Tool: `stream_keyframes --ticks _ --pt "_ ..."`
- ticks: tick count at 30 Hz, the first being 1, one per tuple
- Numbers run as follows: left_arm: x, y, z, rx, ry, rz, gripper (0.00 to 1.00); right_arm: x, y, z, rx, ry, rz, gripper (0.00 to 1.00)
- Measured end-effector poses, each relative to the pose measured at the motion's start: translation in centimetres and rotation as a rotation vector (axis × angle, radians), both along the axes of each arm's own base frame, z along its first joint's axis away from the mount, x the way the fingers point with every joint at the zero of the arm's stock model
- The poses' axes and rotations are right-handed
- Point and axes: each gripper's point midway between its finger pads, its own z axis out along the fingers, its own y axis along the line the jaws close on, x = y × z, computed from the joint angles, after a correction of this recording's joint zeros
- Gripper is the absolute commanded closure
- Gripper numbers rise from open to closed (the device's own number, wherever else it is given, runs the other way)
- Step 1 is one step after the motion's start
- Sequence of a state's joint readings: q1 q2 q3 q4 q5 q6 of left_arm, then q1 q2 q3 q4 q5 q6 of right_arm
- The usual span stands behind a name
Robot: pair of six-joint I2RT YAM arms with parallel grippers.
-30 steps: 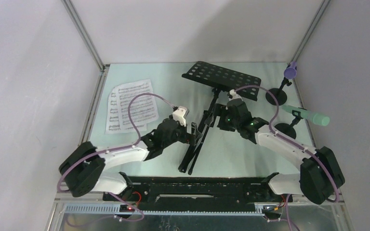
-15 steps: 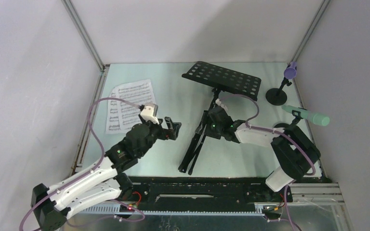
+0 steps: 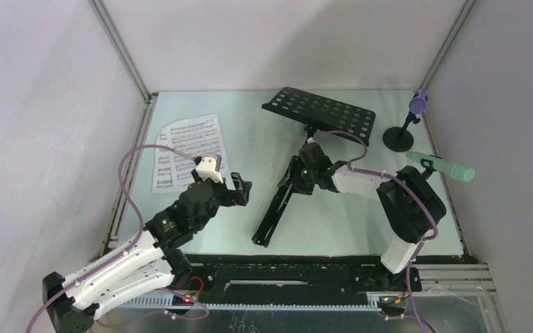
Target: Pack up the instrument practice props
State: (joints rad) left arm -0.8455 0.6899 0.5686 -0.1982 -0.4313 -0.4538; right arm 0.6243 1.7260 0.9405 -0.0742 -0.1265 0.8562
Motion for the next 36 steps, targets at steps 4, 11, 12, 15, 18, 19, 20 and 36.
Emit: stream_keyframes --ticks 4,11,12,15,18,19,20,36 --pt "-0.1 0.6 -0.3 0.004 0.014 0.025 0.00 0.1 -0.2 0.1 -0.029 -0.003 0.026 0.16" --pt "-0.4 1.6 0.3 -0.003 -0.002 0.048 0.00 3.0 -2.8 4.5 -0.153 -0.215 0.000 0.00" --pt "-0.5 1.7 0.3 -0.004 -0.002 0.050 0.00 2.7 -3.2 5.8 -0.165 -0.246 0.002 0.00" --pt "-0.6 2.1 0.3 0.000 -0.002 0.056 0.00 1.4 -3.6 9.6 -0.170 -0.331 0.024 0.00" --pt "-0.8 2.4 0.3 0.004 -0.002 0.062 0.00 -0.2 -4.6 13.2 -0.161 -0.399 0.037 0.00" --pt "-0.9 2.5 0.4 0.004 -0.004 0.062 0.00 -0.8 -5.2 14.3 -0.160 -0.420 0.036 0.00" --pt "-0.9 2.6 0.4 0.006 -0.004 0.062 0.00 -1.3 -5.9 15.4 -0.158 -0.439 0.029 0.00" --pt "-1.3 3.9 2.1 0.046 0.011 0.093 0.00 -6.2 -20.9 27.6 -0.226 -0.560 -0.313 0.00"
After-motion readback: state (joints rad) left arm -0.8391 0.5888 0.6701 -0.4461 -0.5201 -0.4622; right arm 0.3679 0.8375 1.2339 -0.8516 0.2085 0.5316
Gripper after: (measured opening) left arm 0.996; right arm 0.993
